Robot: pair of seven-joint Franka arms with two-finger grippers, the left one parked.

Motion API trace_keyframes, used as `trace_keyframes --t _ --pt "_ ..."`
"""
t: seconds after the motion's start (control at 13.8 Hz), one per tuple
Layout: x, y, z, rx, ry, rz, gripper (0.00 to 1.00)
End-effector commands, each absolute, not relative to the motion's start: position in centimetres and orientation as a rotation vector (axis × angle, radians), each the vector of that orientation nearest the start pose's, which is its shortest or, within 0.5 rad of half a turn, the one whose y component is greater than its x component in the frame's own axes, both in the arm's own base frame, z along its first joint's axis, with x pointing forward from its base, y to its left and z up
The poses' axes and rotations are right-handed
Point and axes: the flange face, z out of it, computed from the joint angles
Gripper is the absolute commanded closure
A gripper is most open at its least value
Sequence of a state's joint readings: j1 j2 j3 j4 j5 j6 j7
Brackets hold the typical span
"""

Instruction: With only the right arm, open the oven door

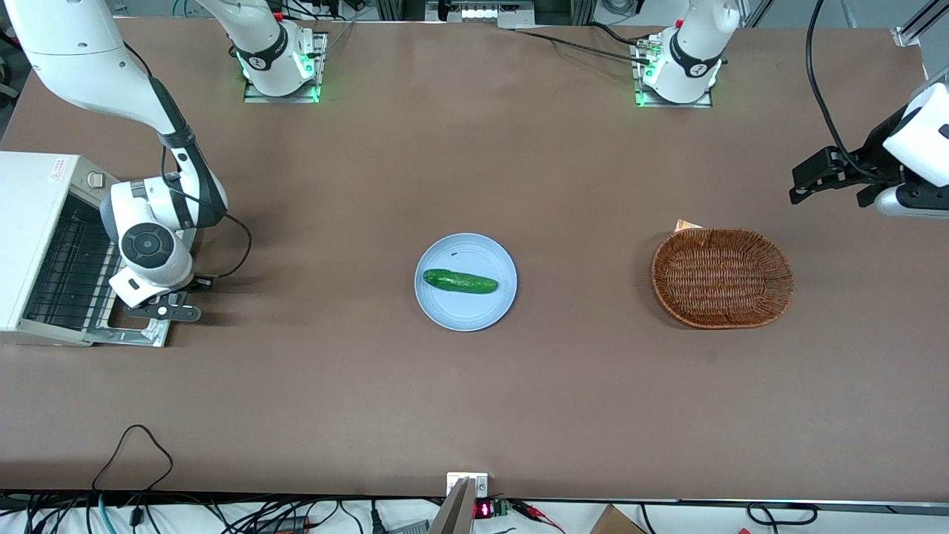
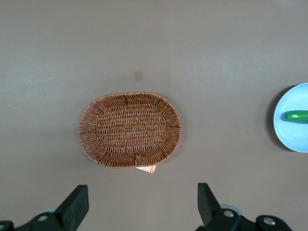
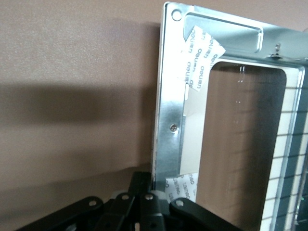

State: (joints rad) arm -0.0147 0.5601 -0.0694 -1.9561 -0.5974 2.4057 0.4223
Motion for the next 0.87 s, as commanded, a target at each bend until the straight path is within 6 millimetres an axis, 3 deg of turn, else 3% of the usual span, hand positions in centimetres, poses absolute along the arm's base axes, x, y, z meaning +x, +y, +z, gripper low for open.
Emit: trace_keyframes --t 0.0,0.14,0.43,0.65,0.8 --pt "59.6 -6.7 18.8 -3.562 0.092 0.158 1.00" --pt "60.1 -3.9 19.9 -3.523 0.068 0.118 0.98" --pt "60.8 0.8 24.7 -3.419 0.123 0.018 1.00" --pt "61.1 3.9 31.5 -3.375 0.134 -0.101 1.00" --pt "60.4 4.8 36.5 -3.286 0.203 -0.121 1.00"
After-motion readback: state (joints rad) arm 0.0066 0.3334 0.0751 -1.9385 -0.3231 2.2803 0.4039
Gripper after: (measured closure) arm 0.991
